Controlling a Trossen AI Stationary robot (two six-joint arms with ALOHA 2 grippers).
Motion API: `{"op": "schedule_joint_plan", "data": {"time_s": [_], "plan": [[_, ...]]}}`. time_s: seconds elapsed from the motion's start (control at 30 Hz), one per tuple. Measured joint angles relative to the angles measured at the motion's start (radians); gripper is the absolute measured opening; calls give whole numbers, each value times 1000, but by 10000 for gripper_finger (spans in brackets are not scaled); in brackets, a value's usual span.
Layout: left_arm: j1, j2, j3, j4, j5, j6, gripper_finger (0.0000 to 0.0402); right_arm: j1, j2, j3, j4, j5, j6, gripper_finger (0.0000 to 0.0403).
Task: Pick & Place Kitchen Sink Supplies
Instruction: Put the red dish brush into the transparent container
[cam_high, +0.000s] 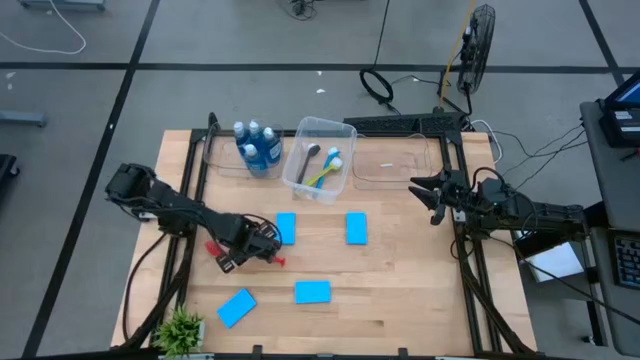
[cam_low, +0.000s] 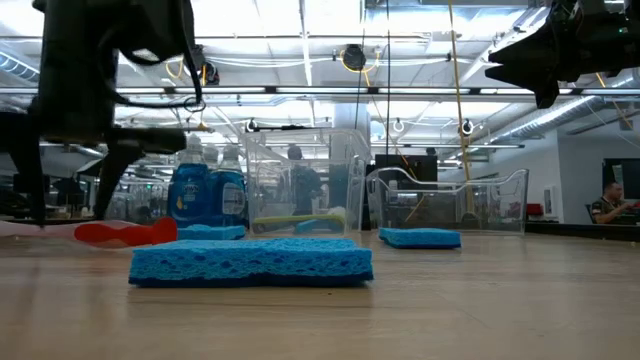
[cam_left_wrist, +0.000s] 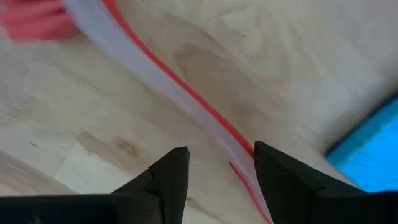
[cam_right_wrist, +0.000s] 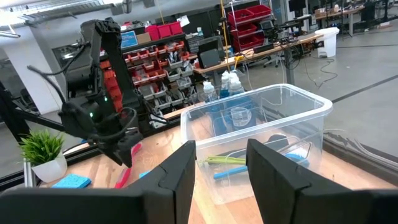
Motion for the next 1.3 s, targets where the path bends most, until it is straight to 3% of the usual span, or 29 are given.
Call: {"op": "schedule_joint_plan", "data": {"time_s": [0.33, 0.87, 1.3], "plan": [[29, 84, 0, 61, -9, 4, 184, 0, 0, 0, 0, 0, 0, 130], [30, 86, 1, 38, -40, 43, 182, 0, 0, 0, 0, 0, -6, 130], [31, 86, 1, 1, -63, 50, 62, 0, 0, 0, 0, 0, -4, 130]]}}
